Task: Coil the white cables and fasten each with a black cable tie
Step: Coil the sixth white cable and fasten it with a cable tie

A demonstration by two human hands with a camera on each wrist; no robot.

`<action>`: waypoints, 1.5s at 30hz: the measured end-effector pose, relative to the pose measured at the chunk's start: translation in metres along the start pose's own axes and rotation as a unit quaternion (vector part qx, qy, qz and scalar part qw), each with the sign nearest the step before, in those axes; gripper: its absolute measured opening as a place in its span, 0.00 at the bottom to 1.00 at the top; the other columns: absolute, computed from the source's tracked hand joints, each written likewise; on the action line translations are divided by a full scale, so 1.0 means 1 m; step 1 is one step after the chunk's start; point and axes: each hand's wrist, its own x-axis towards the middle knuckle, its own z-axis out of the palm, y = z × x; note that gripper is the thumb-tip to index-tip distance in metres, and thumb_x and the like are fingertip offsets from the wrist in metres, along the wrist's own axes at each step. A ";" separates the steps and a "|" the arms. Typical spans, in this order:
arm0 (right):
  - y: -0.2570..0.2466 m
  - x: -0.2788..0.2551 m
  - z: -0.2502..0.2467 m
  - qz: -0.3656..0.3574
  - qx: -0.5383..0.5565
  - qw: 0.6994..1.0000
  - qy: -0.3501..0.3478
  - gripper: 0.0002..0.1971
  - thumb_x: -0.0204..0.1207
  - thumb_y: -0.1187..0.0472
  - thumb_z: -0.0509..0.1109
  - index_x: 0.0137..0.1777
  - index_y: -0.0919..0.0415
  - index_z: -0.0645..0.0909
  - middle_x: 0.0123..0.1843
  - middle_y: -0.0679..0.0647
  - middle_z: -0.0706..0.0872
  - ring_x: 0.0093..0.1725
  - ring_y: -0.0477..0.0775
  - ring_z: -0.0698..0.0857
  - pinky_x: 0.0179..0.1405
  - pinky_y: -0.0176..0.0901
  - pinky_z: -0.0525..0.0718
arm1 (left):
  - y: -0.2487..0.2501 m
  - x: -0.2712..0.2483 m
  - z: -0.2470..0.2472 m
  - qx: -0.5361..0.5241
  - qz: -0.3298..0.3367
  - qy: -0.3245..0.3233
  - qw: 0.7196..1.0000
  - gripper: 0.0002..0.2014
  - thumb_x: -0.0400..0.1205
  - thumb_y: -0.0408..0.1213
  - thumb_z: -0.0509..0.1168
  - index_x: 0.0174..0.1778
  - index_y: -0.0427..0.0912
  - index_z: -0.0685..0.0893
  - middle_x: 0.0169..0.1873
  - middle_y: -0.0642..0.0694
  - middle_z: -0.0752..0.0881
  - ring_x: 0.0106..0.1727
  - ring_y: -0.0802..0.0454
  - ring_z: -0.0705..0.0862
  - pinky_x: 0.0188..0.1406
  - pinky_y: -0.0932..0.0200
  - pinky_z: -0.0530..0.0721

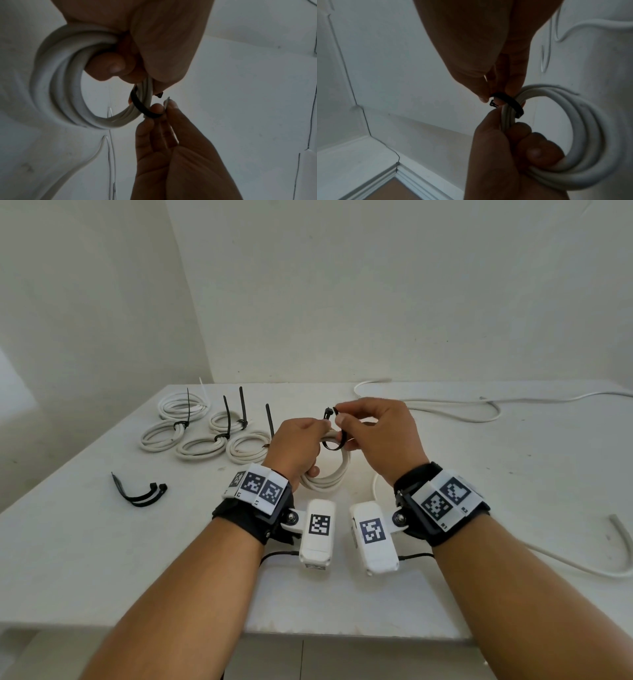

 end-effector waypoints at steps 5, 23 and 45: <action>0.000 0.001 -0.002 -0.009 -0.060 0.998 -0.010 0.04 0.75 0.61 0.76 0.44 0.52 0.91 0.35 0.45 0.91 0.30 0.43 0.88 0.38 0.37 0.88 | 0.000 -0.002 -0.001 0.019 0.013 -0.001 1.000 0.15 0.82 0.41 0.64 0.37 0.37 0.89 0.16 0.53 0.68 0.21 0.53 0.64 0.19 0.63 0.70; 0.003 0.006 -0.006 -0.023 -0.096 0.995 0.006 0.04 0.73 0.59 0.75 0.42 0.53 0.92 0.30 0.46 0.91 0.32 0.44 0.86 0.43 0.49 0.90 | 0.006 -0.004 -0.005 0.077 0.043 0.012 0.996 0.15 0.84 0.41 0.64 0.41 0.31 0.86 0.21 0.48 0.66 0.22 0.50 0.63 0.21 0.60 0.71; 0.005 0.006 -0.007 -0.043 -0.178 0.983 -0.028 0.06 0.74 0.62 0.73 0.42 0.54 0.91 0.27 0.40 0.86 0.30 0.37 0.84 0.30 0.21 0.75 | 0.002 -0.006 -0.007 0.257 0.149 -0.011 0.955 0.11 0.84 0.43 0.62 0.45 0.52 0.92 0.38 0.58 0.90 0.42 0.59 0.85 0.42 0.60 0.79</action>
